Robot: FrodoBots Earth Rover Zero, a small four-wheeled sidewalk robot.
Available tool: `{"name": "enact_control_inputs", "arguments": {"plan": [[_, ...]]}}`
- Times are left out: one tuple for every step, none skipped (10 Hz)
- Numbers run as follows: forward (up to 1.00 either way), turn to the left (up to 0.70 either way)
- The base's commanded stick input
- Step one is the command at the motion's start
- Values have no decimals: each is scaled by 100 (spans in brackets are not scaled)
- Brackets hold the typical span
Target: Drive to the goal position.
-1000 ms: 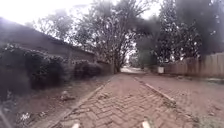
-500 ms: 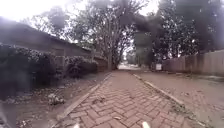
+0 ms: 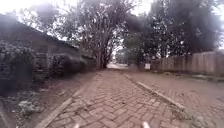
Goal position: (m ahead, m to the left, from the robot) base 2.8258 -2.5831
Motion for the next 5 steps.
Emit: {"name": "enact_control_inputs", "arguments": {"plan": [[70,7],[70,10],[70,13],[70,0],[70,0]]}}
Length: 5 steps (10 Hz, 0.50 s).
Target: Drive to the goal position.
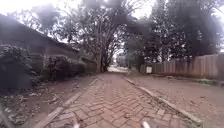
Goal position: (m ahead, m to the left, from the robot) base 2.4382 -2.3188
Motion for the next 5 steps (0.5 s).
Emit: {"name": "enact_control_inputs", "arguments": {"plan": [[70,3],[70,7],[70,15],[70,16],[70,16]]}}
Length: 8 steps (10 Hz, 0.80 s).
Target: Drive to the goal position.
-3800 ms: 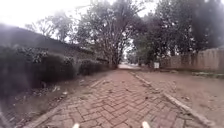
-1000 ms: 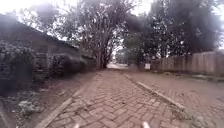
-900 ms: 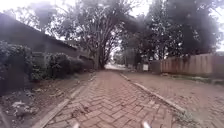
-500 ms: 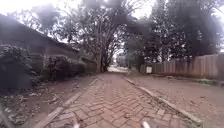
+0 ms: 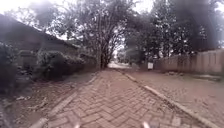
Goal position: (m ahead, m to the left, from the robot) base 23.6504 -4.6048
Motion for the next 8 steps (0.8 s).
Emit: {"name": "enact_control_inputs", "arguments": {"plan": [[70,10],[70,11],[70,11],[70,10],[70,10],[70,10],[70,10],[70,10]]}}
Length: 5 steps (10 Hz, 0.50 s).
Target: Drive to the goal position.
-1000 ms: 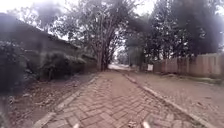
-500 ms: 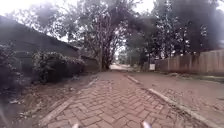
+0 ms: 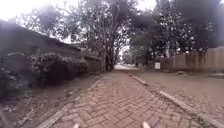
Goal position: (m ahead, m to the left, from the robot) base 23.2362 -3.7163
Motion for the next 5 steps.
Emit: {"name": "enact_control_inputs", "arguments": {"plan": [[70,9],[70,9],[70,9],[70,14],[70,-6]]}}
